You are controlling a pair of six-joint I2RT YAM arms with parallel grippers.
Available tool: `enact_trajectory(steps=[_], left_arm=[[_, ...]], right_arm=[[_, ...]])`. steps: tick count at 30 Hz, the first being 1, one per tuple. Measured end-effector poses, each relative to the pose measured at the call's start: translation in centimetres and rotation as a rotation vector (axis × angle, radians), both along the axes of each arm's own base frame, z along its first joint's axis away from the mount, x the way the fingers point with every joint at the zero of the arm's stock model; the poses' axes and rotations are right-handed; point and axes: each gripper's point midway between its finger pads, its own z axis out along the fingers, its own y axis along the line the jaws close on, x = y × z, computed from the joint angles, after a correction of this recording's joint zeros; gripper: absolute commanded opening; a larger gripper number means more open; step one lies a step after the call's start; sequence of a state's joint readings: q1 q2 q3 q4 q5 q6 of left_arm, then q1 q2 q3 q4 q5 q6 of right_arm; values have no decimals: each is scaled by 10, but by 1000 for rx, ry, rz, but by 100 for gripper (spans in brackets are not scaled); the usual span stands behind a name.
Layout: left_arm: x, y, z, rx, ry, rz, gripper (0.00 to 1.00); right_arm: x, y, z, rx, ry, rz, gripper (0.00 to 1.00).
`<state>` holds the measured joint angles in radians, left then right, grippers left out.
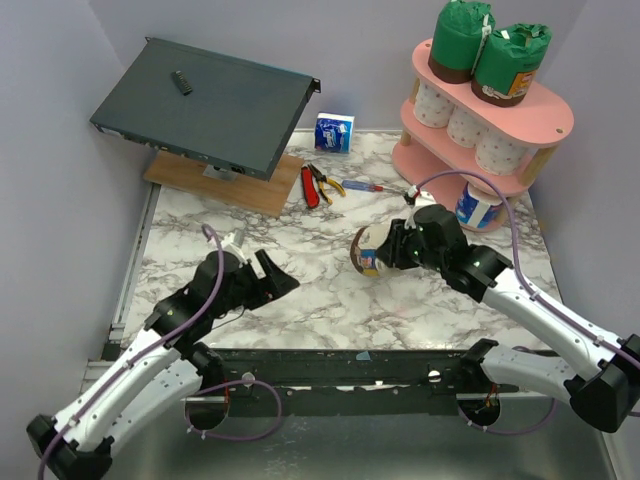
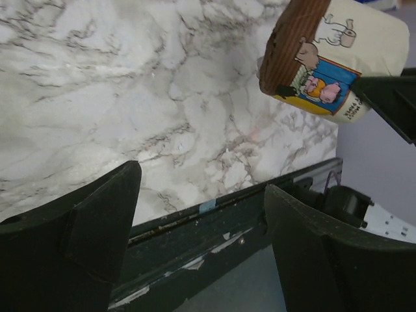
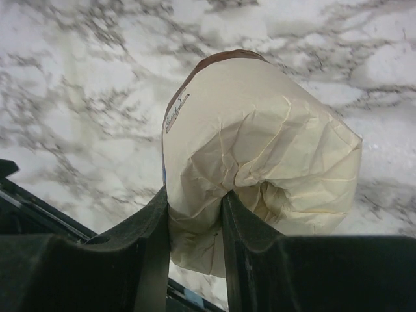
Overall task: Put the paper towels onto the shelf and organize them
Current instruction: Place the paper towel at the center of the board.
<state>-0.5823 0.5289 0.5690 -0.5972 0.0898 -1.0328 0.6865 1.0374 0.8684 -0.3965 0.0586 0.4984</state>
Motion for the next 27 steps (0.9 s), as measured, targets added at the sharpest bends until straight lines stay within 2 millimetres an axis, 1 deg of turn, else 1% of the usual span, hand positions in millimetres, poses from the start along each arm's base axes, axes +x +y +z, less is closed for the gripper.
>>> enact_trajectory(steps=[3,5,9,11,15,19,21,24,27], left_arm=[[-2,-25,6,20,-9,-81,80],[0,-35,6,29,-10,-102,81],[2,-47,-2,52,-1,-122,81],[4,-52,-5,63,2,-128,81],[7,-60,-9,72,3,-138,81],[11,-71,-12,82,12,-153,81],[13,-79,-11,84,12,-167,81],[15,-87,-8,77,2,-182,81],[15,-90,-9,75,0,-187,81]], right_arm=[[-9,-13,-14,-111,42,9,31],[-11,-17,-18,-160,50,12,31],[-13,-26,-30,-253,60,16,32],[-15,-28,-35,-286,64,20,32],[-17,-25,-46,-347,72,41,32],[-17,-22,-61,-401,98,59,36],[-17,-23,-70,-431,117,66,39],[-16,-23,-77,-452,130,71,46],[-14,-23,-76,-455,125,68,59]])
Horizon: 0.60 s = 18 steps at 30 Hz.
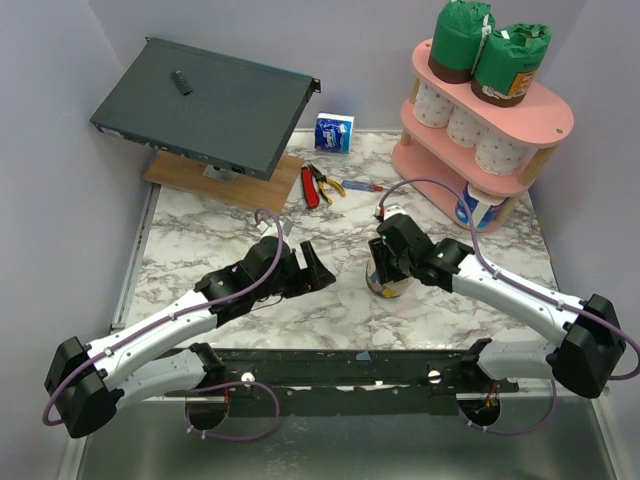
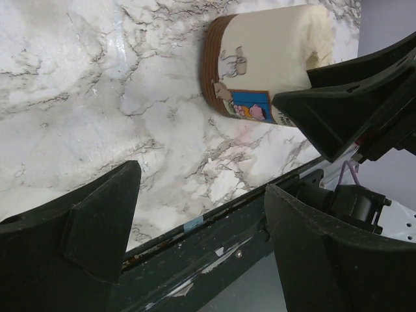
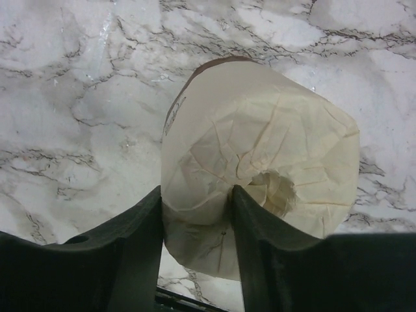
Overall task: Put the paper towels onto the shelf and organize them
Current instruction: Place the paper towel at the center of the board, then pick up the paper towel from the center of the board.
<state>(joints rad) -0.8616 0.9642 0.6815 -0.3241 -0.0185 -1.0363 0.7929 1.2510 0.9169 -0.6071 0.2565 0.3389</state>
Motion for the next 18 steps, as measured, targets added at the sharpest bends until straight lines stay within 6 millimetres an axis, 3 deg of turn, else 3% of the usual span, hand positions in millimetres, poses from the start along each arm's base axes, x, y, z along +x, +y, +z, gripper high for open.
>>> enact_trajectory(steps=[4,8,15,18], left_arm=[[1,-1,1,-6,-6,0,82],[1,-1,1,-2,-11,-4,82],[1,0,4,-4,-22,-7,82],[1,-1,3,-6,-23,-7,82]], right_arm=[[2,1,4,10,-9,-11,76],[5,1,25,64,-58,-45,87],[21,-27,85,217,-208,-412,97],[22,-33,90,266,-216,-518,99]])
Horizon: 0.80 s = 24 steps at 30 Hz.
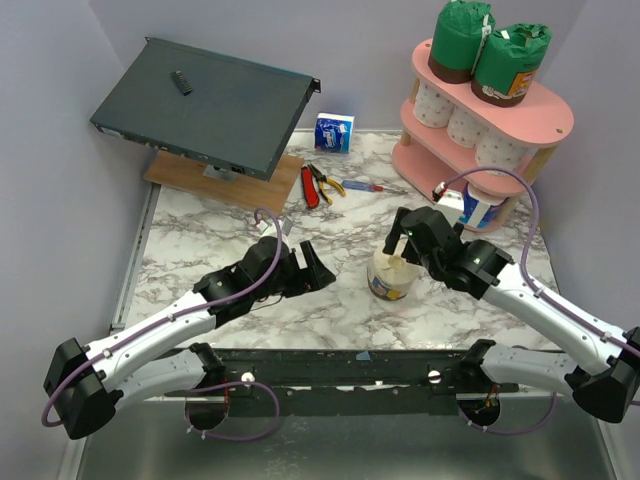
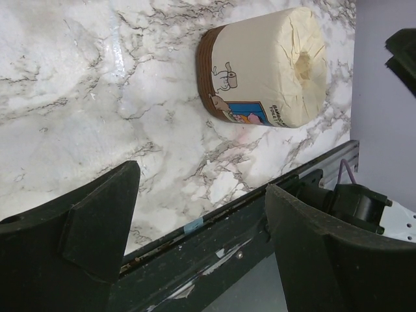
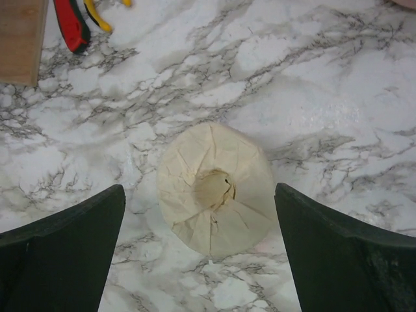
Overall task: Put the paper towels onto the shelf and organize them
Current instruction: Pick up the paper towel from the center of the board.
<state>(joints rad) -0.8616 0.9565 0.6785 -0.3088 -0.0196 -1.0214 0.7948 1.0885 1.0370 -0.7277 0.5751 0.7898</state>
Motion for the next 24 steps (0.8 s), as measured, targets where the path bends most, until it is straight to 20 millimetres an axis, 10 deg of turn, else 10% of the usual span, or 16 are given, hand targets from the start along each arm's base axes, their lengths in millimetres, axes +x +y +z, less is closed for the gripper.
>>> enact_trajectory(steps=[10,24], left_arm=[[-3,3,-1,-14,-11,0,82],[-3,3,-9,-8,0,2,82]], right_arm=[[-33,-23,-34,129,8,-60,88],[-30,24,-47,80,91,198,78]])
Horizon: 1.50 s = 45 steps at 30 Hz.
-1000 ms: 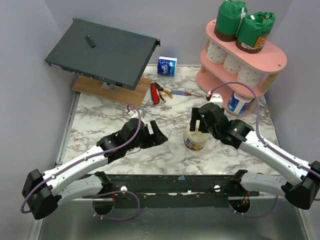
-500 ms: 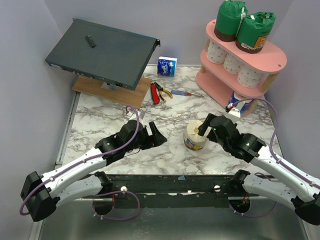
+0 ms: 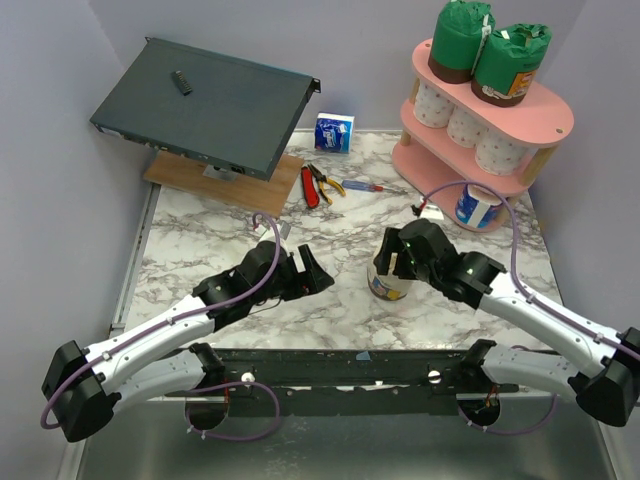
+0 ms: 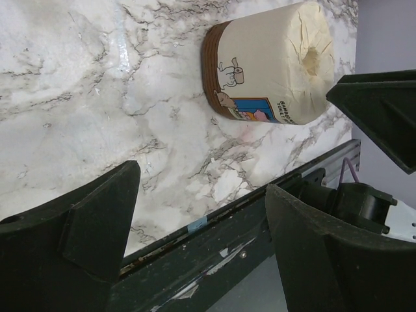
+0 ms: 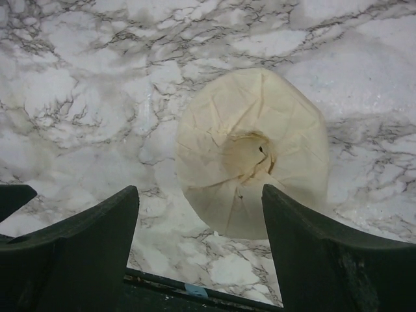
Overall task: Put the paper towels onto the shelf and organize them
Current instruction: Pick up the paper towel from the center of the board.
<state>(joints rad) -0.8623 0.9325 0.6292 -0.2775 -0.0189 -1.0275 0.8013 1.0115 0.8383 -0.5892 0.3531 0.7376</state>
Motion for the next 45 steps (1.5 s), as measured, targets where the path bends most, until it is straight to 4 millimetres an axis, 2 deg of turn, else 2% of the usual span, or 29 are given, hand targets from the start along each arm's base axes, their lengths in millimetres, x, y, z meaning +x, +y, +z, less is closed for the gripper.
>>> enact_trajectory(steps=[8,13,19,24,26,29,32,34,36,38,40,45], left_arm=[[-1,0,1,-2,-1,-1,82],[-1,1,2,-4,-4,1,82],[-1,1,1,0,-2,2,82],[-1,2,1,2,-3,5,82],[-1,2,1,1,-4,6,82],[-1,2,1,1,-4,6,82],[-1,2,1,2,-4,6,82],[-1,2,1,2,-5,5,82],[-1,2,1,4,-5,4,82],[-1,3,-1,7,-3,3,82],[-2,3,-3,11,-1,3,82],[-3,5,-7,18,3,1,82]], right_arm=[[16,19,15,-76,-52,128,81],[19,25,10,-145,-33,204,77],[20,26,-12,-224,22,249,70],[19,24,-18,-251,44,254,73],[21,21,-15,-251,34,229,78],[23,12,0,-228,-9,158,82],[28,-4,23,-170,-65,54,81],[34,-21,29,-131,-76,-30,79],[36,-45,20,-114,-57,-115,78],[33,-61,5,-117,-23,-162,76],[27,-64,-8,-118,13,-163,75],[17,-56,-22,-87,62,-130,72]])
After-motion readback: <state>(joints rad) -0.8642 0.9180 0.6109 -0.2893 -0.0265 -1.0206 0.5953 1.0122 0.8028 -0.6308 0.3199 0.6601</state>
